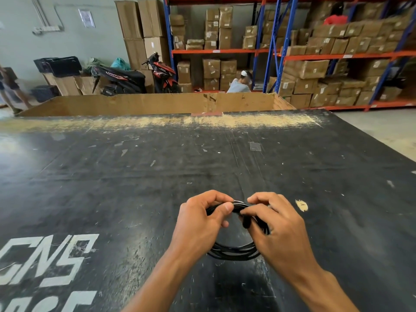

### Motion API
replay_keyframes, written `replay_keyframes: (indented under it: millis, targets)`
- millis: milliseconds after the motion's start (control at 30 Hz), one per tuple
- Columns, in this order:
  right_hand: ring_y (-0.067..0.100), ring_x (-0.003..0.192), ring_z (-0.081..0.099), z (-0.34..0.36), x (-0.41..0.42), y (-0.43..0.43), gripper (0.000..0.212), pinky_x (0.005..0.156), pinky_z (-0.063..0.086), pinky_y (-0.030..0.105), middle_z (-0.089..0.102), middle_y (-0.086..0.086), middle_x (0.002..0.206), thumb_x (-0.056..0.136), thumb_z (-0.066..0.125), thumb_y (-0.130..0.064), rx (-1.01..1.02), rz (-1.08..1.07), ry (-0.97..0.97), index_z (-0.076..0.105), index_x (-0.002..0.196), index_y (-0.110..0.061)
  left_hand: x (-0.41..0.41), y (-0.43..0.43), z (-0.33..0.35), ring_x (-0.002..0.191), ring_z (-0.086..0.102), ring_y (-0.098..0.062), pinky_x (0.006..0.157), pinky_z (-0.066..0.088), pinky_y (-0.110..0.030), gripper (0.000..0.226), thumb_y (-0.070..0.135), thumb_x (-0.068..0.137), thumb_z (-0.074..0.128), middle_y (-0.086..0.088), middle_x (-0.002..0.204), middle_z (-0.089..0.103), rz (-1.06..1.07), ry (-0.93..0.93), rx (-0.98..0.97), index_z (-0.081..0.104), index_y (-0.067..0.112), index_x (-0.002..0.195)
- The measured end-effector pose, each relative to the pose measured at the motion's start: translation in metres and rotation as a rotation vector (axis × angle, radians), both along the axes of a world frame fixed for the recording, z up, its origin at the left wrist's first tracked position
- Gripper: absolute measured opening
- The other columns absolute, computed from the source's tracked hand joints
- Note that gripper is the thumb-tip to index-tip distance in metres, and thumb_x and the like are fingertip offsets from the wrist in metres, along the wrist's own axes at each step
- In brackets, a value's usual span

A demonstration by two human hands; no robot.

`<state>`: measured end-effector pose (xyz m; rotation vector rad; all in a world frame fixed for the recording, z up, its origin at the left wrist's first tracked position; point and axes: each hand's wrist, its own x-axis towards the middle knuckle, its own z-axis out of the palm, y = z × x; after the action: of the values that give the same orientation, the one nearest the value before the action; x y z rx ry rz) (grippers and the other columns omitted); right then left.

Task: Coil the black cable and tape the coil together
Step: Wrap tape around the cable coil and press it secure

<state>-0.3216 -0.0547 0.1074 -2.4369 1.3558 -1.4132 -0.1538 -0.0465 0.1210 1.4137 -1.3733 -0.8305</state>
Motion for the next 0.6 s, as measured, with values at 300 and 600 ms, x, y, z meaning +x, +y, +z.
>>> replay_keyframes:
  millis: [300,600]
  targets:
    - [0.016,0.08,0.066,-0.004,-0.004,-0.001,0.011,0.062,0.051,0.044,0.073,-0.006,0.089,0.073,0.075,-0.008,-0.087,-0.018,-0.04,0.074,0.079,-0.017,-0.004,-0.003,0.003,0.062,0.071,-0.011,0.063,0.055,-0.025,0.015,0.011,0.09,0.069,-0.003,0.074,0.078,-0.091,0.054,0.018,0.076,0.022,0.084]
    - [0.011,0.076,0.066,0.012,-0.01,0.004,0.009,0.071,0.052,0.031,0.071,-0.012,0.077,0.079,0.068,-0.015,0.207,0.088,-0.23,0.071,0.082,-0.024,-0.004,0.001,0.003,0.068,0.074,-0.012,0.072,0.06,-0.034,0.012,0.014,0.086,0.074,0.002,0.071,0.078,-0.106,0.002,-0.048,0.079,0.025,0.087]
